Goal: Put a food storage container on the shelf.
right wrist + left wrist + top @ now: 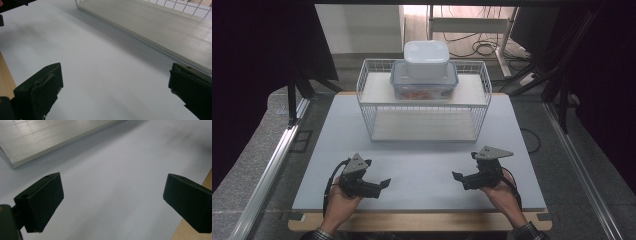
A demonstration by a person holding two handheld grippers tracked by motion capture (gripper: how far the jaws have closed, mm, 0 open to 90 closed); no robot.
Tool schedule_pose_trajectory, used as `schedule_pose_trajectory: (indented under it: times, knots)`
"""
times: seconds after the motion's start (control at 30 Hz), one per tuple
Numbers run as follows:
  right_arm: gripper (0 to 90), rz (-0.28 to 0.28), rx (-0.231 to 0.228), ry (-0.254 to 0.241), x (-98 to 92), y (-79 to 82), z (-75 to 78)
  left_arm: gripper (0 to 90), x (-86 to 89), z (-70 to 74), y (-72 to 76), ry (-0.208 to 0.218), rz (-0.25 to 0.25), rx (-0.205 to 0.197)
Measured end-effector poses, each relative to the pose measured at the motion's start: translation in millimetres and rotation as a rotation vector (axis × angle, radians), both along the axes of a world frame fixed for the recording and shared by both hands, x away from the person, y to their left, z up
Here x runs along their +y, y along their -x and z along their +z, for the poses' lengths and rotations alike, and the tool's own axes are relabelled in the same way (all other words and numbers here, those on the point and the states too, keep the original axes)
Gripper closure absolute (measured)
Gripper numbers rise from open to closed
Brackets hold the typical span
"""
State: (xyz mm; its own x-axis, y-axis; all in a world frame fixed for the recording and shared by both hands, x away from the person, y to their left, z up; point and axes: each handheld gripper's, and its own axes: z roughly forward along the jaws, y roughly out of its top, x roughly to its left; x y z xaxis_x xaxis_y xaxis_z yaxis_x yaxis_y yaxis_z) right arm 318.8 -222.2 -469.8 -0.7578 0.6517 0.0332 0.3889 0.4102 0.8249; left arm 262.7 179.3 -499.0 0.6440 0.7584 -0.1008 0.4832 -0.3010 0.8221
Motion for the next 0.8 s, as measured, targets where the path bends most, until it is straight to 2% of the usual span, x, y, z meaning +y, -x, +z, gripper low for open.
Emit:
schedule_pose_trajectory:
  times: [0.2,0.37,0.8]
  knots:
    - [0.0,-0.008,-0.007,0.009,-7.0,2.3,-1.6,2.9,4.1,-2.0,2.9,-0.008,0.011,-0.001]
    - [0.0,-0.019,-0.018,0.037,-13.7,4.3,-6.2,2.9,5.8,-4.2,4.6,-0.026,0.019,0.001]
    - [0.0,-0.036,0.008,0.037,-27.7,8.9,-15.4,2.7,10.4,-11.2,11.0,-0.06,0.037,0.005]
